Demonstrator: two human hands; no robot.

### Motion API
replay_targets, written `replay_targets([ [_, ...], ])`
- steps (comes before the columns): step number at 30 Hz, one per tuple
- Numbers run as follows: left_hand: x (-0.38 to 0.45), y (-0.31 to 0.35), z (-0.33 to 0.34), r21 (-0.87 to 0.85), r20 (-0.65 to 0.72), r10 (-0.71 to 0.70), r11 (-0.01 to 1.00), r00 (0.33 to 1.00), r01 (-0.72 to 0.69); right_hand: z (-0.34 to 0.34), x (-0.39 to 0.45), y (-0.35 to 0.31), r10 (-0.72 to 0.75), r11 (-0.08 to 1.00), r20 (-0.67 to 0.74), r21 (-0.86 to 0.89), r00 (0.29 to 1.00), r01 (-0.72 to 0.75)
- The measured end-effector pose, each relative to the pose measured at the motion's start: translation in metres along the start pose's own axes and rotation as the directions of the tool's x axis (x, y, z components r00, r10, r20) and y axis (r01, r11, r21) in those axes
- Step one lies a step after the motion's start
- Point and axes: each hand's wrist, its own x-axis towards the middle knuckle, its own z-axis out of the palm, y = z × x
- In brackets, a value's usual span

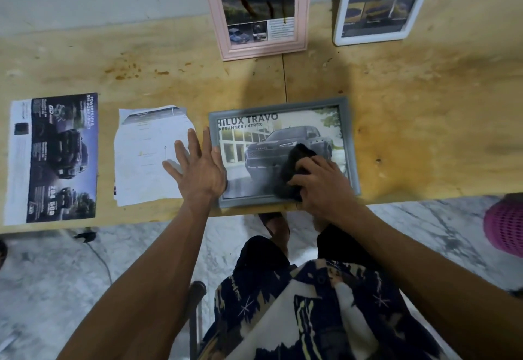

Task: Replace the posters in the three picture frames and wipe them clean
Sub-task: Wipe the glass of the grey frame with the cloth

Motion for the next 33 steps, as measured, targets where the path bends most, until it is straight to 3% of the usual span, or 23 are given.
replay_targets([
  [9, -0.004, 0.003, -0.001, 0.053, -0.052, -0.005, 0.999, 0.999, 0.008, -0.01, -0.023, 0.044, 0.044, 0.997, -0.054, -0.068, 0.998, -0.047],
  [12, -0.005, 0.004, -0.001, 0.072, -0.054, -0.01, 0.997, 0.998, 0.014, -0.012, -0.021, 0.046, 0.06, 0.998, -0.16, 0.03, 0.985, -0.056],
  [16, -0.004, 0.005, -0.001, 0.067, -0.038, -0.024, 0.997, 0.999, 0.027, -0.03, -0.023, 0.055, 0.334, 0.923, -0.369, 0.315, 0.867, -0.222],
  [21, -0.003, 0.005, -0.001, 0.088, -0.029, -0.021, 0.996, 0.999, 0.024, -0.052, -0.035, 0.091, 0.589, 0.804, -0.386, 0.363, 0.709, -0.471],
  [23, -0.002, 0.005, -0.001, 0.084, -0.027, -0.024, 0.996, 0.999, 0.026, -0.05, -0.04, 0.1, 0.636, 0.77, -0.347, 0.333, 0.689, -0.544],
  [28, -0.004, 0.006, -0.004, 0.087, -0.027, -0.016, 0.996, 1.0, 0.018, -0.029, -0.049, 0.093, 0.662, 0.745, -0.055, 0.153, 0.747, -0.649],
  [33, -0.005, 0.009, -0.006, 0.059, -0.051, 0.004, 0.998, 0.999, -0.001, -0.021, -0.054, 0.082, 0.676, 0.733, 0.056, 0.048, 0.735, -0.678],
])
